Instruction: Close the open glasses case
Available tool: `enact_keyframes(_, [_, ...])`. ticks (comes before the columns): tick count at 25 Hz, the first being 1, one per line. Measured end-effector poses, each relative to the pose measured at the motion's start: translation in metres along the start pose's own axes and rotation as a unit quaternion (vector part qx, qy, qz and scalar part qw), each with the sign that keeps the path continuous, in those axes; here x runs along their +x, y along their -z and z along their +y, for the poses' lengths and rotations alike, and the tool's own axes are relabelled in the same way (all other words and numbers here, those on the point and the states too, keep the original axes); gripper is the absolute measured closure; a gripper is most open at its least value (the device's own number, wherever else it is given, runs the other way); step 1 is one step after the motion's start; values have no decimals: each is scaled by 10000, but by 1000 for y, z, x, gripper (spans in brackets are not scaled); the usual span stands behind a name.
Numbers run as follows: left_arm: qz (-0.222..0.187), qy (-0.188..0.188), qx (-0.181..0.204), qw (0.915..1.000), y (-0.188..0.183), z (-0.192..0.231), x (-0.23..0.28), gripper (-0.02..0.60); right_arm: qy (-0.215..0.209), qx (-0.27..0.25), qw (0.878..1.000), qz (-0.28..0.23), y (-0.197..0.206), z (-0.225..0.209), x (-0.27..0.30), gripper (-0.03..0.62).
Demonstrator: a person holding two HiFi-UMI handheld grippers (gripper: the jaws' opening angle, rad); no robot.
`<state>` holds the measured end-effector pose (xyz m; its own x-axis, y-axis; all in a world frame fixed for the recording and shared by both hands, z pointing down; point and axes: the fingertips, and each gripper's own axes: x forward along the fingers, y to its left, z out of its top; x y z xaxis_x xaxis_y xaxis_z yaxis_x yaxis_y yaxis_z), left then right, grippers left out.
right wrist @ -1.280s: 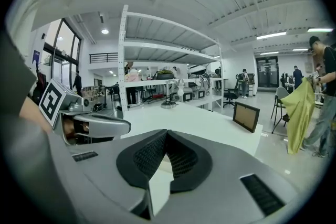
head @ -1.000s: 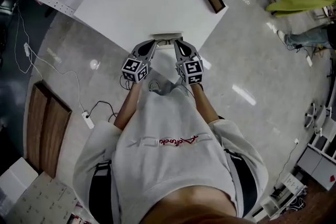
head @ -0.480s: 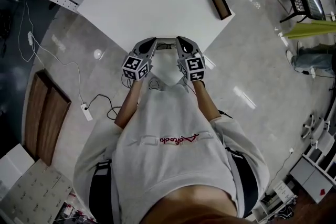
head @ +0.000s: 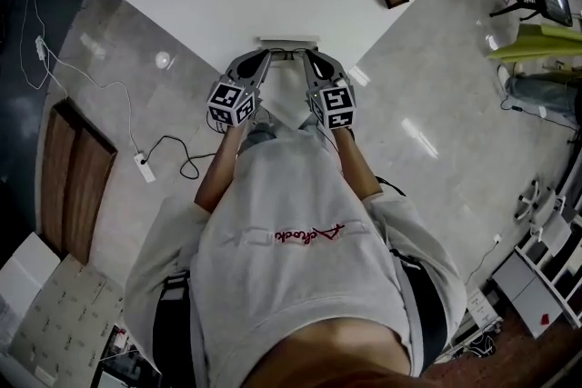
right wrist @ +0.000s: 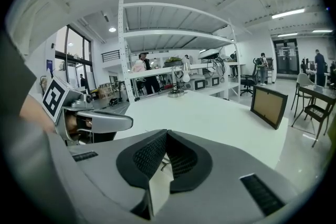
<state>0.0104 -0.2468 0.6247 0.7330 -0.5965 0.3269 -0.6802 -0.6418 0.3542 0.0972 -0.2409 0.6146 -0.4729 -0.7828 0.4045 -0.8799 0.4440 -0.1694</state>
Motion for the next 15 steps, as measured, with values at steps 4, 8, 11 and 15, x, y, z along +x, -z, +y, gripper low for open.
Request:
enact_keyframes(4, [75,-66,-81,9999,12,2,-3,554,-52,28,9999,93,13,2,2,563])
enact_keyframes(8, [154,-120,-131,9997,21,4,-7,554,-114,83,9998,171,25,8,5,563])
enact_keyframes(11, [171,-144,-145,9996,23,5,-9,554,-181,90,9996,205,29,12,8,563])
enact_keyframes(15, [181,-125,-159,9996,25,3,-10,554,-274,-421,9981,346,30,18,13,563])
